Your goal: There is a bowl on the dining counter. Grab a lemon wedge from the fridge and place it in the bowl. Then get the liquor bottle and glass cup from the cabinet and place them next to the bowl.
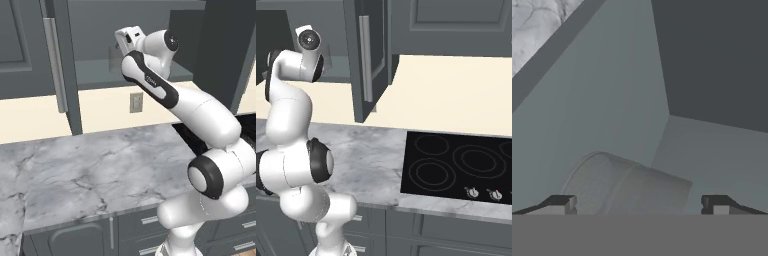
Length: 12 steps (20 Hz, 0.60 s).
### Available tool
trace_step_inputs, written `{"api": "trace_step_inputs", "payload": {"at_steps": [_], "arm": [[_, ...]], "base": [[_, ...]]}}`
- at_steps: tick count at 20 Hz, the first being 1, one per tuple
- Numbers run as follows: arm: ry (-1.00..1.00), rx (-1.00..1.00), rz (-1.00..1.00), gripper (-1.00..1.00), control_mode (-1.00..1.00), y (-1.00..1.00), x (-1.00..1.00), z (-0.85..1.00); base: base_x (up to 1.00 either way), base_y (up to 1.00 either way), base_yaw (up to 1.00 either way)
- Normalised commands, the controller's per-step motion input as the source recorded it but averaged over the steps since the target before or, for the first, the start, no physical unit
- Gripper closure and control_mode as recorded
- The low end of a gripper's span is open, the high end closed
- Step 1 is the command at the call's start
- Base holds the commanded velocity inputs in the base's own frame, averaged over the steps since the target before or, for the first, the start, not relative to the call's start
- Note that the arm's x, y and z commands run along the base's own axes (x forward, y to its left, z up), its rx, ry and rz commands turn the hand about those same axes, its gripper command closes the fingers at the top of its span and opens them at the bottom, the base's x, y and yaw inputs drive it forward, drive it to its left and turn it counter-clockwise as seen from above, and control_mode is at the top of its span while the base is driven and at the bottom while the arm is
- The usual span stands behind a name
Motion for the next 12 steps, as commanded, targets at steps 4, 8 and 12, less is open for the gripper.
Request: {"api": "trace_step_inputs", "payload": {"at_steps": [4, 8, 12], "arm": [[0.00, 0.00, 0.00, -1.00, -1.00, 0.00, 0.09, 0.00], [0.00, 0.00, 0.00, -1.00, -1.00, 0.00, 0.12, 0.00], [0.00, 0.00, 0.00, -1.00, -1.00, 0.00, 0.10, 0.00]], "base": [[0.00, 0.00, 0.00], [0.00, 0.00, 0.00], [0.00, 0.00, 0.00]]}}
